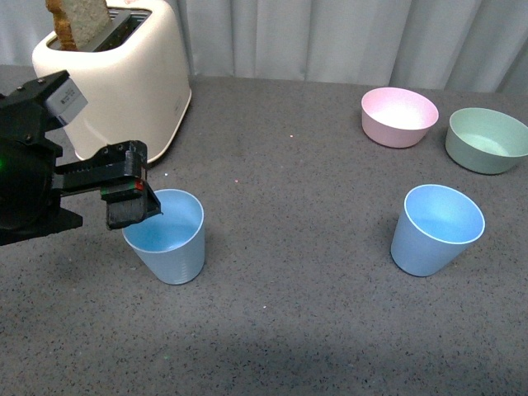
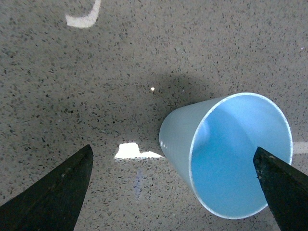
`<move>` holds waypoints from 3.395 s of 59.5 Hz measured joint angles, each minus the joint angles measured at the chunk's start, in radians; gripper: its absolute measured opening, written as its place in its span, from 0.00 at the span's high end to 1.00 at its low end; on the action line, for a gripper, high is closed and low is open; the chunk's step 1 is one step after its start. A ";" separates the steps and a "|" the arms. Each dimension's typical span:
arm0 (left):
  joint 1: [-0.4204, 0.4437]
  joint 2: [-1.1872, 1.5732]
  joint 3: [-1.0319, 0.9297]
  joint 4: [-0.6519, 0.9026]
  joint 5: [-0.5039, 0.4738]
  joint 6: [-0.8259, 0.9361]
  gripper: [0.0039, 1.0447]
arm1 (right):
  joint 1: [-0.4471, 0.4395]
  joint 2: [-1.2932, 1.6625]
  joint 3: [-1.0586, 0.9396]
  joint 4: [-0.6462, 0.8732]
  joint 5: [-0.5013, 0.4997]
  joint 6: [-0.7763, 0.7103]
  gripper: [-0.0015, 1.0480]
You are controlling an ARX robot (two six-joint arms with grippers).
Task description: Stack blue cups with both arms
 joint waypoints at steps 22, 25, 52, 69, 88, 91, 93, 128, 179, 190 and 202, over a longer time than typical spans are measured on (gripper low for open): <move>-0.008 0.077 0.037 -0.031 -0.051 -0.024 0.43 | 0.000 0.000 0.000 0.000 0.000 0.000 0.09; -0.008 0.076 0.039 -0.031 -0.052 -0.032 0.50 | 0.000 0.000 0.000 0.000 0.000 0.000 0.09; -0.079 0.033 0.096 -0.118 -0.080 -0.099 0.97 | 0.000 0.000 0.000 0.000 0.000 0.000 0.09; -0.202 0.106 0.190 -0.123 -0.142 -0.101 0.97 | 0.000 0.000 0.000 0.000 0.000 0.000 0.09; -0.310 0.198 0.288 -0.145 -0.148 -0.169 0.97 | 0.000 0.000 0.000 0.000 0.000 0.000 0.09; -0.323 0.203 0.302 -0.151 -0.143 -0.177 0.97 | 0.000 0.000 0.000 0.000 0.000 0.000 0.09; -0.332 0.208 0.310 -0.156 -0.143 -0.181 0.97 | 0.000 0.000 0.000 0.000 0.000 0.000 0.09; -0.367 0.241 0.343 -0.173 -0.144 -0.202 0.76 | 0.000 0.000 0.000 0.000 0.000 0.000 0.09; -0.161 -0.195 -0.381 1.126 -0.476 0.225 0.77 | 0.000 0.000 0.000 0.000 -0.001 0.000 0.09; -0.080 -0.387 -0.507 1.064 -0.394 0.236 0.97 | 0.000 0.000 0.000 -0.001 0.000 0.000 0.09; -0.004 -0.574 -0.608 0.969 -0.326 0.243 0.97 | 0.000 0.000 0.000 -0.001 0.000 0.000 0.09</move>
